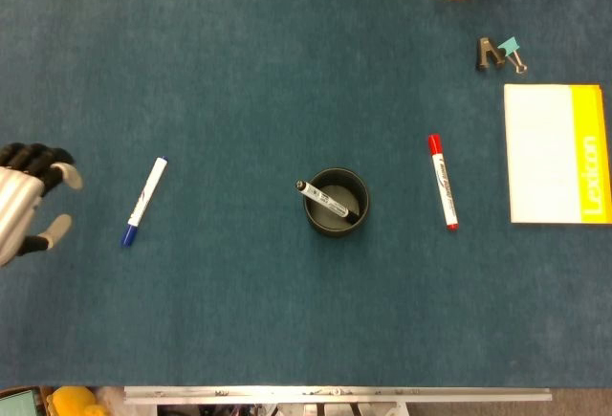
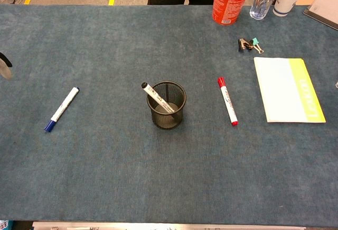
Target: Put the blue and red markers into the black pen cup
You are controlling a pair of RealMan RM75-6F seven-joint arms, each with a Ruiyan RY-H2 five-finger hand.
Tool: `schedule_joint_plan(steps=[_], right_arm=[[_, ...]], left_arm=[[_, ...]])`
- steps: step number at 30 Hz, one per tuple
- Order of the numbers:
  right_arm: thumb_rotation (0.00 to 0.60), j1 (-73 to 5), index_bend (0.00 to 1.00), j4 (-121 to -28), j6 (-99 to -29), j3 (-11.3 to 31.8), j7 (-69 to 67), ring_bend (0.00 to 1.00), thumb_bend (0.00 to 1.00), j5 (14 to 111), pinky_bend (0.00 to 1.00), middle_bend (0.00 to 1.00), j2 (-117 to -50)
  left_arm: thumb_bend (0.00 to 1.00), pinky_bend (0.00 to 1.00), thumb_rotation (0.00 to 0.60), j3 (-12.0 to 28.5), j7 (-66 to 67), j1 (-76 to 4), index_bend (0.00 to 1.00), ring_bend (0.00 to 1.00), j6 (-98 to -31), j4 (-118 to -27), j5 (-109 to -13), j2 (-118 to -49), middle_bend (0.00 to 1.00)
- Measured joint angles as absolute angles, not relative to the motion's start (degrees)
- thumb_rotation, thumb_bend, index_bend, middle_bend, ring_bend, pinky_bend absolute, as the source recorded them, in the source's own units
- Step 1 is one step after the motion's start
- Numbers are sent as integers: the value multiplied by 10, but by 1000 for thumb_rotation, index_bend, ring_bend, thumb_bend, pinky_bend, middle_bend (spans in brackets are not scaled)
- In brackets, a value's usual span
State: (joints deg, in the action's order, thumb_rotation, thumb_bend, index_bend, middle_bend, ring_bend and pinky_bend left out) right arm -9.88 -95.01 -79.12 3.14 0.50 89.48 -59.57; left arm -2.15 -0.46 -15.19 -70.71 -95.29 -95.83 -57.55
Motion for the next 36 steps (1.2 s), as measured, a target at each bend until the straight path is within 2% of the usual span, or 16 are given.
schedule_joint_plan(steps=[8,17,29,36], right_arm=[[600,-98,456,-965,-793,30,12,287,138,894,255,369,-588],[600,-98,455,-977,-789,28,23,287,138,887,255,369,-586],[600,-94,456,-983,-789,25,32,287,139,877,255,369,-585],[600,-93,456,-982,-789,23,30,287,138,877,255,369,-586]], left_arm=[[271,232,600,-47,-83,-215,431,208,-667,-884,-1043,-597,295],[270,203,600,-72,-135,-264,409,128,-669,-790,-1113,-656,238],[270,194,600,-91,-172,-292,350,120,-684,-716,-1121,-716,204],[269,194,600,-90,-151,-286,309,112,-665,-709,-1076,-741,179]])
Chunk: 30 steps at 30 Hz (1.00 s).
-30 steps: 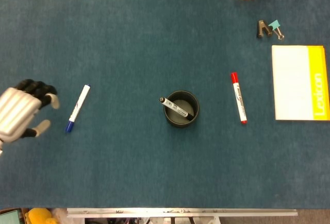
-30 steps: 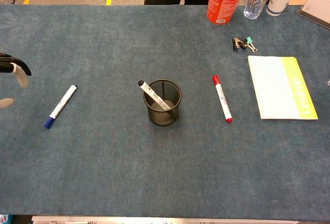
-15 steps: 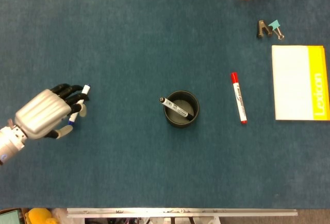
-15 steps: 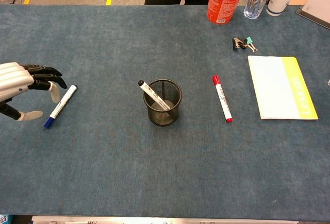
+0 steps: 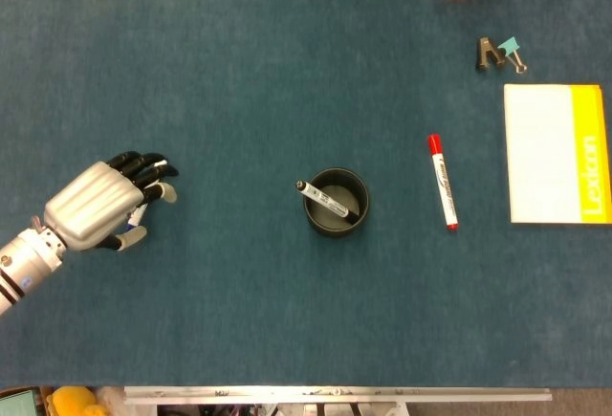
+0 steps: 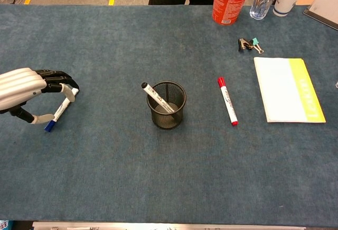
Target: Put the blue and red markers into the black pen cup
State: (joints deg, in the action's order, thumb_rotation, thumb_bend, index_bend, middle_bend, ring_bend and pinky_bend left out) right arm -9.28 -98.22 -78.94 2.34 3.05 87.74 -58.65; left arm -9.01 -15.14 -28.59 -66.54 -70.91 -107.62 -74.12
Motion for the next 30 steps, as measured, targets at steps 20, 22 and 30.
schedule_joint_plan(steps=[20,22,30], right_arm=[[600,-88,456,-993,-792,21,43,287,138,874,255,369,-585],[600,-89,456,-995,-790,21,45,287,138,875,255,369,-586],[600,-91,456,-1008,-788,22,61,287,138,874,255,369,-585]], left_arm=[[270,189,600,-146,-185,-314,341,112,-715,-597,-1137,-761,178],[270,190,600,-150,-186,-316,343,112,-723,-587,-1143,-764,178],[269,190,600,-169,-193,-329,351,112,-749,-538,-1173,-781,178]])
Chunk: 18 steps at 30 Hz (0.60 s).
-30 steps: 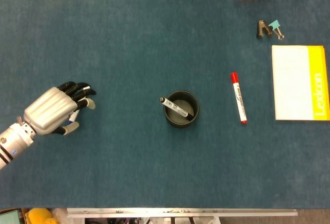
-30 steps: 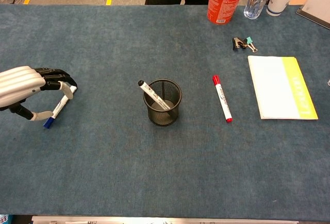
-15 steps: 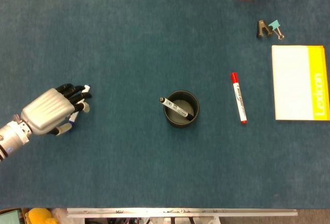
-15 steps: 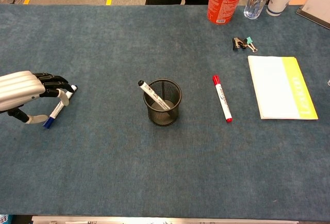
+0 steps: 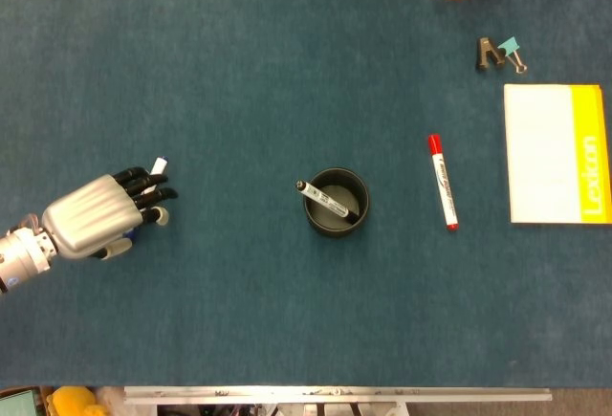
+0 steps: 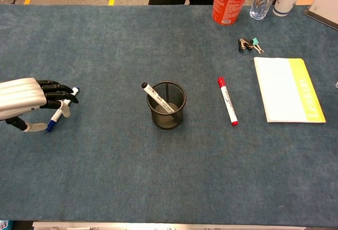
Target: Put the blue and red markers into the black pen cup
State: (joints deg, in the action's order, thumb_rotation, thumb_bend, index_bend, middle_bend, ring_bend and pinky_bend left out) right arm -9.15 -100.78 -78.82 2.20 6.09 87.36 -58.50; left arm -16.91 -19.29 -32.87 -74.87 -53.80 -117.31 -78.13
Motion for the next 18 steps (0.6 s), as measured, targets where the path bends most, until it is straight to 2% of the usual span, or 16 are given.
schedule_joint_plan(steps=[18], right_arm=[[600,-82,456,-1042,-799,20,98,287,138,868,255,369,-581]], left_arm=[[270,189,600,-203,-243,-360,357,111,-810,-398,-1215,-838,178]])
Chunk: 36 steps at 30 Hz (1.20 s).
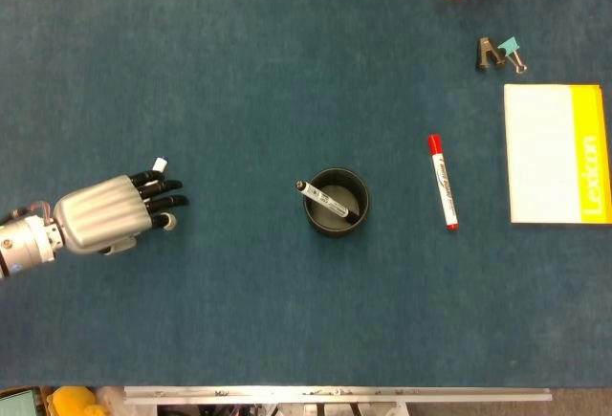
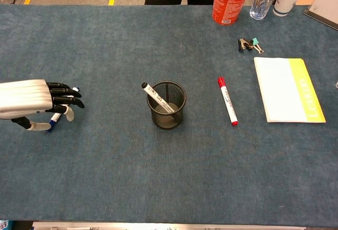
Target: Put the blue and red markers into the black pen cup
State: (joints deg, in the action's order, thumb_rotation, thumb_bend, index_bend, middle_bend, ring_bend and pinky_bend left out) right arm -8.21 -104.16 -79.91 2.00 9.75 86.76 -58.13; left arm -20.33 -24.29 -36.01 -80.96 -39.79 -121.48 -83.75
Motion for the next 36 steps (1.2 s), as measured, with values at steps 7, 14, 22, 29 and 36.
schedule_joint_plan(steps=[7,14,22,29,36], right_arm=[[600,-79,455,-1056,-804,21,115,287,138,866,255,369,-580],[600,-79,456,-1068,-806,22,128,287,138,866,255,369,-580],[600,-75,457,-1074,-813,21,131,287,138,870,255,369,-580],[600,-70,457,-1071,-817,20,129,287,138,870,255,369,-580],[600,-68,460,-1069,-820,20,126,287,138,871,255,369,-579]], left_arm=[[270,190,600,-212,-266,-363,357,111,-827,-346,-1213,-853,178],[258,190,600,-222,-282,-355,356,111,-846,-290,-1209,-869,178],[256,190,600,-233,-298,-345,356,111,-857,-232,-1203,-892,177],[256,183,600,-240,-291,-350,356,111,-838,-233,-1197,-895,160],[256,177,600,-243,-275,-356,356,111,-813,-247,-1188,-891,157]])
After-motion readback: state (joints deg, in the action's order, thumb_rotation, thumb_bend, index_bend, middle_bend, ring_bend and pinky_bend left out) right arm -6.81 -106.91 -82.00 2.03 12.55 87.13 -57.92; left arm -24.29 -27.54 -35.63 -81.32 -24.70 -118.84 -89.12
